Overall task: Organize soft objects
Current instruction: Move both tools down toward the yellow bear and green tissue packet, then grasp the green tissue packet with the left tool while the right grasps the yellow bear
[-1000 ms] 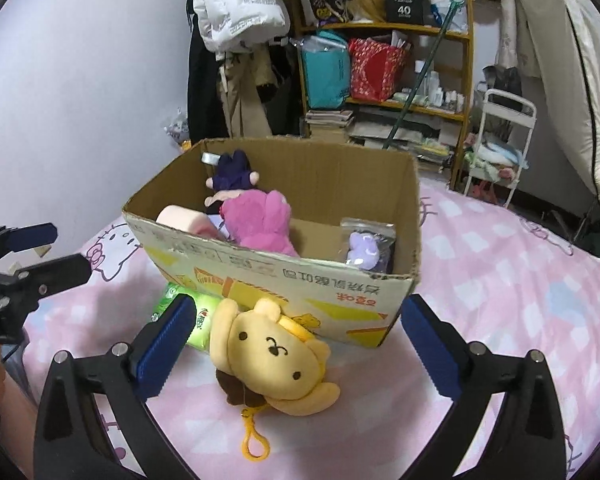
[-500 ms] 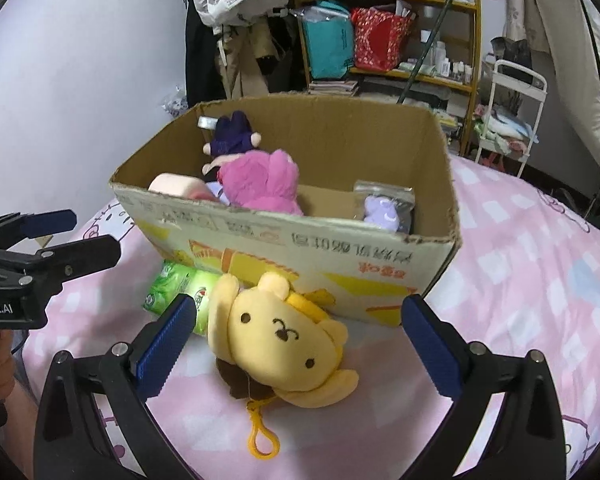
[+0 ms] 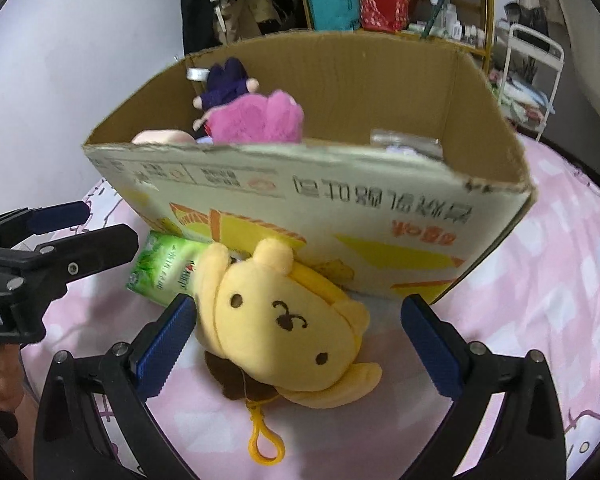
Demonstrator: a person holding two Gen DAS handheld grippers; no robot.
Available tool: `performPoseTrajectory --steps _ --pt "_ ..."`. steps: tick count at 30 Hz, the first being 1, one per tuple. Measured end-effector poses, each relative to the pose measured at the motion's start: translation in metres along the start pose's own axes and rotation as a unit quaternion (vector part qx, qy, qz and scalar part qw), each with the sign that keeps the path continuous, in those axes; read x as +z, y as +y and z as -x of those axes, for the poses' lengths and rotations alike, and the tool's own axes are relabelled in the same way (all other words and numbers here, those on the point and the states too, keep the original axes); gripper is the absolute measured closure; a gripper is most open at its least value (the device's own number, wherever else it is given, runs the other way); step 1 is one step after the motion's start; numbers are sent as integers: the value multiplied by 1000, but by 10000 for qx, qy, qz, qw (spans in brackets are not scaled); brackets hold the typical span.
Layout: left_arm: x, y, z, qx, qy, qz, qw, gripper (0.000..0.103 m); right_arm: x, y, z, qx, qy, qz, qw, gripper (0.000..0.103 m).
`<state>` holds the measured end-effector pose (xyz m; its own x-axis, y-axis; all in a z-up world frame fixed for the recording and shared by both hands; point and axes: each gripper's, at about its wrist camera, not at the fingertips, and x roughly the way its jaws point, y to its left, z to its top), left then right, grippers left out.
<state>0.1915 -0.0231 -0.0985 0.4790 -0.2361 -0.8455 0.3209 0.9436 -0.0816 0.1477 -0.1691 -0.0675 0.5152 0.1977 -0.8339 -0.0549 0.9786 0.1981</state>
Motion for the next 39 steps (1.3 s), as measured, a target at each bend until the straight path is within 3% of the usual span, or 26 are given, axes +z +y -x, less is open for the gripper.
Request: performPoseTrajectory --steps 11,34,39 --pt "-4 -13 -37 -54 559 -216 9982 7 1 -5 -31 364 341 -134 9987 0" --pt "-3 4 -65 -230 906 46 9956 7 -3 1 -32 180 407 166 9989 0" --pt "-7 -9 -71 -382 958 45 9947 21 -4 10 -36 76 428 272 9987 0"
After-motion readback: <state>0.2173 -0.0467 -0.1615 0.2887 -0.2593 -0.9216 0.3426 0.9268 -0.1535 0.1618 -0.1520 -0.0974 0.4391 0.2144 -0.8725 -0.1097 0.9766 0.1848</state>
